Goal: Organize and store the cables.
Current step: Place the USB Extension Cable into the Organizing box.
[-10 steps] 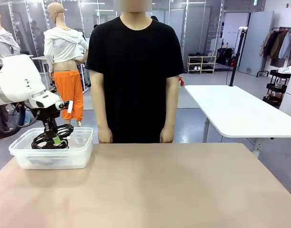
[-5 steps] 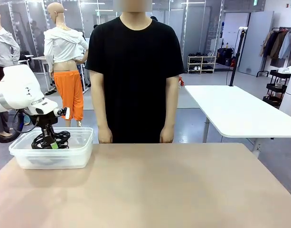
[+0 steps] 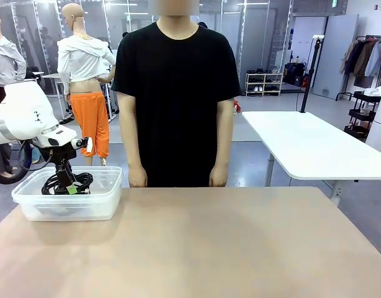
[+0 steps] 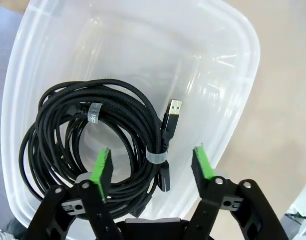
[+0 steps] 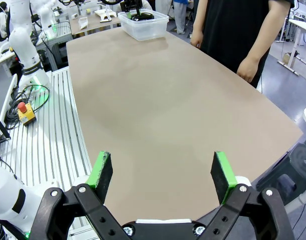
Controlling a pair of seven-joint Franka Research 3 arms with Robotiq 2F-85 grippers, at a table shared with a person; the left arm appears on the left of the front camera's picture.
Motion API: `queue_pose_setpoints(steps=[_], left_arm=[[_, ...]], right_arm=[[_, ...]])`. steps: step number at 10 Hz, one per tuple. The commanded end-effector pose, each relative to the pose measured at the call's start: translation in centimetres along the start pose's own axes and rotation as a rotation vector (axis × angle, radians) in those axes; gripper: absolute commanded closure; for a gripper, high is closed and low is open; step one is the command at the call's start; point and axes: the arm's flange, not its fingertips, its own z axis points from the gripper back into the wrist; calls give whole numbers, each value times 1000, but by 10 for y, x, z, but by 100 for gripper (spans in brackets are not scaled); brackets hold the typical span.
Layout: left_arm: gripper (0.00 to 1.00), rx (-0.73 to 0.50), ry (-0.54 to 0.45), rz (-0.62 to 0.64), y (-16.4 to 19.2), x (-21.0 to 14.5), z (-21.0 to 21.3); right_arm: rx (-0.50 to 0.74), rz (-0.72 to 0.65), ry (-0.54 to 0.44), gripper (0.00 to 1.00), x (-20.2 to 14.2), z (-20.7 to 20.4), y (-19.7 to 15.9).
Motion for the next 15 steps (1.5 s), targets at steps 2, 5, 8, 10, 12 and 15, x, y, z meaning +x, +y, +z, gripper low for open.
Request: queue_pose_setpoints(steps=[2, 5, 8, 10, 12, 15], left_arm=[[0, 3, -16, 31, -9, 3, 6], [0, 8, -5, 23, -3, 4, 6], [0, 8, -5, 23, -3, 4, 6], [0, 8, -5, 23, -3, 4, 6], [0, 8, -5, 23, -3, 4, 6], [0, 8, -5, 23, -3, 4, 6]], right_arm=[[1, -6, 3, 0, 3, 1, 1], [1, -6, 3, 0, 3, 1, 1], [1, -6, 3, 0, 3, 1, 1], [1, -6, 3, 0, 3, 1, 1], [1, -6, 3, 0, 3, 1, 1], [1, -6, 3, 0, 3, 1, 1]])
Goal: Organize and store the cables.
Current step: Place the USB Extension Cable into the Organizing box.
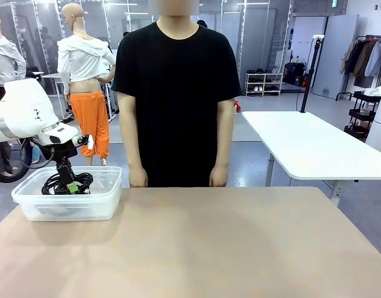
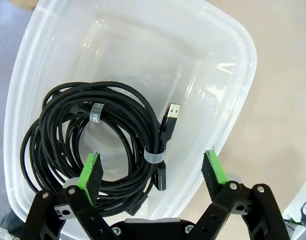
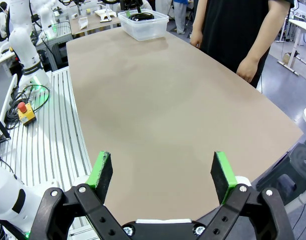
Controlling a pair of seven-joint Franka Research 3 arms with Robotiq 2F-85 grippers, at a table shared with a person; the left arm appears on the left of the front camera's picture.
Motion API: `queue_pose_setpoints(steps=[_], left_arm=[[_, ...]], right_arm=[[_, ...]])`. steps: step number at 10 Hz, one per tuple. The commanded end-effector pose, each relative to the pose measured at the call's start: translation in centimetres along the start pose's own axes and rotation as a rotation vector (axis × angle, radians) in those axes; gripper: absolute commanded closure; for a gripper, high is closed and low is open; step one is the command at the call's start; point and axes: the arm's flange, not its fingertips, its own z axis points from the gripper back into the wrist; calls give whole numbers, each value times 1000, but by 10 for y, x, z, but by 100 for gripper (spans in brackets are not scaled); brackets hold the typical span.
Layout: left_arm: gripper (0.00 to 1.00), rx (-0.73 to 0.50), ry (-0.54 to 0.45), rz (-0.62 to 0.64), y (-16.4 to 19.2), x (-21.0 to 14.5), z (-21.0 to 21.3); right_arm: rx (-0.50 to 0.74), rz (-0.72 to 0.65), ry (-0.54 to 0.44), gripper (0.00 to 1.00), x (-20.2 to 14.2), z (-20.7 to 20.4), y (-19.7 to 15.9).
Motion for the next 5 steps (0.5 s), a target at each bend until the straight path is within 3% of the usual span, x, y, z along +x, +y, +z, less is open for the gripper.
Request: queue_pose_setpoints(steps=[1, 5], left_arm=[[0, -1, 0, -18, 0, 0, 0], [0, -1, 0, -18, 0, 0, 0]], right_arm=[[1, -6, 3, 0, 3, 1, 1], [1, -6, 3, 0, 3, 1, 1]])
